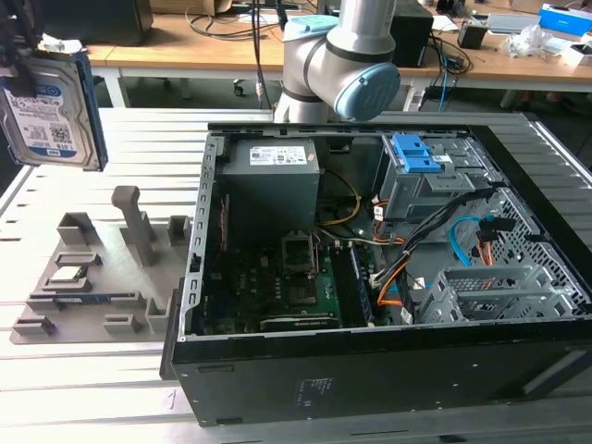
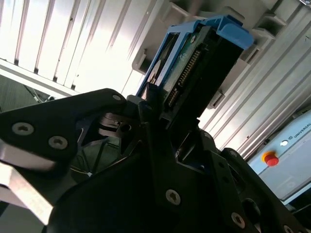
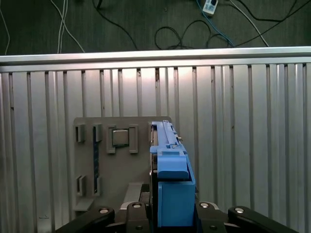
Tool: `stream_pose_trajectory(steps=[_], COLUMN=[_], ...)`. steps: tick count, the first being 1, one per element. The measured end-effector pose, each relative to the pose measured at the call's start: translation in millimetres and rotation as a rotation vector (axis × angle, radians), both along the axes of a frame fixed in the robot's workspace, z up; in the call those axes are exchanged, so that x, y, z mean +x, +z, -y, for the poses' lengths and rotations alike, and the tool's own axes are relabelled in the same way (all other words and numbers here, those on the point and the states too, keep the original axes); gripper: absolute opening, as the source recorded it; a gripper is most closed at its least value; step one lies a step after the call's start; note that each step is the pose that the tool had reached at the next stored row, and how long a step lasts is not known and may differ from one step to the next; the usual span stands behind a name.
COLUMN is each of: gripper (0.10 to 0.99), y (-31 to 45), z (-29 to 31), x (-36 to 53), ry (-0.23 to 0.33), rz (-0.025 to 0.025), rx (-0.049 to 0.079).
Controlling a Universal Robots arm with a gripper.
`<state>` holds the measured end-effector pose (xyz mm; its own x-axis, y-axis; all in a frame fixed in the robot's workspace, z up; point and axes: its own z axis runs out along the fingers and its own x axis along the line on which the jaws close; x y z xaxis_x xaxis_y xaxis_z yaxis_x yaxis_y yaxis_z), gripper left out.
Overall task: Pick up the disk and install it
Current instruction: 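Pick up the disk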
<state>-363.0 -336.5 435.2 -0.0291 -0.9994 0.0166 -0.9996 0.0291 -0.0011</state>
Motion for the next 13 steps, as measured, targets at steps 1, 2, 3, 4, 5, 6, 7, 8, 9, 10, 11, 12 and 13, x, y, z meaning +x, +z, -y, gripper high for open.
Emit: stream_pose_trajectory(steps=[1,2,3,4,5,6,7,8,9,10,11,12,13], gripper=[0.365,0.365,0.365,0.365,0.365,0.365,0.365,0.365,0.365,0.365,0.365,0.365,0.365], y=[3.7,6.8,9.1,11.8,15.5,18.3,21.6,24.9,27.6,33.3,36.0,38.6,42.7], z=[-0.2,-0.2,-0.3,-0.4,-0.4,-0.5,-0.5,-0.6,-0.6,-0.7,-0.7,-0.9,-1.0], x=[0.0,0.0,0.0,0.0,0.0,0.0,0.0,0.0,0.0,0.0,0.0,0.0,0.0], ry=[0.0,0.0,0.0,0.0,0.0,0.0,0.0,0.0,0.0,0.0,0.0,0.0,0.0], rz=[-0.0001,-0.0001,0.0001,0.0,0.0,-0.0001,0.0,0.0,0.0,-0.0001,0.0001,0.0,0.0001], rx=[0.0,0.0,0.0,0.0,0.0,0.0,0.0,0.0,0.0,0.0,0.0,0.0,0.0])
